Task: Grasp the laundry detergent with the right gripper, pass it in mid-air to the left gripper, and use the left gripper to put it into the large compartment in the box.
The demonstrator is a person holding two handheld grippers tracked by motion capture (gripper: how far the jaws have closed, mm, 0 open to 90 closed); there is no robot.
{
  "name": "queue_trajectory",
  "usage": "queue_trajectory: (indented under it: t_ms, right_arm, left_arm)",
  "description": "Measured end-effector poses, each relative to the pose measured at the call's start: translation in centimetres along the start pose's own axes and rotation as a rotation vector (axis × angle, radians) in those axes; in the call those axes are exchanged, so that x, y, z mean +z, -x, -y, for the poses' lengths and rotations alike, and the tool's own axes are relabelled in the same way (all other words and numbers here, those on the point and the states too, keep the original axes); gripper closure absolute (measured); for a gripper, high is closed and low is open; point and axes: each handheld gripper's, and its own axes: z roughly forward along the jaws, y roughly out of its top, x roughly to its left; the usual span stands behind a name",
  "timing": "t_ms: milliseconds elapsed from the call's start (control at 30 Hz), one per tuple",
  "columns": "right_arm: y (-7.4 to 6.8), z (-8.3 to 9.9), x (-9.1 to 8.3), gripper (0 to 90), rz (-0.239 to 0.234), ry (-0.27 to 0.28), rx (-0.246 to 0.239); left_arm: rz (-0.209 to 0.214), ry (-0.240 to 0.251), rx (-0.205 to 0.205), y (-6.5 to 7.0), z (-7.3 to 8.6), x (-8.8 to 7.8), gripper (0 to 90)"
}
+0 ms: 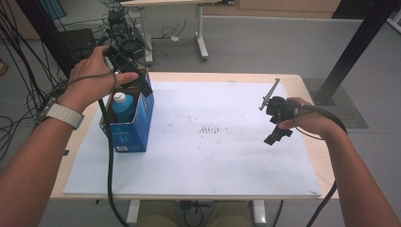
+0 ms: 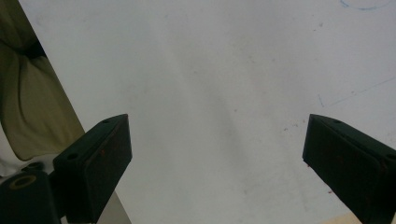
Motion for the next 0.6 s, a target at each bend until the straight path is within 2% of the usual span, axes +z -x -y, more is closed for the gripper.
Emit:
queue_trajectory:
  t_ms: [233, 400, 600]
  right_arm:
    - [-0.1, -0.2, -0.1, 8.0, 0.000, -0.001, -0.002]
    - [-0.1, -0.2, -0.1, 8.0, -0.001, -0.004, -0.011]
    - [-0.2, -0.3, -0.2, 8.0, 0.000, -0.003, -0.010]
  left_arm:
    - [0.027, -0.033, 0.108, 0.9, -0.8, 0.6, 8.3]
    - [0.042, -0.038, 0.209, 1.6, -1.4, 1.1, 8.5]
    - [0.072, -0.062, 0.309, 3.1, -2.5, 2.0, 8.5]
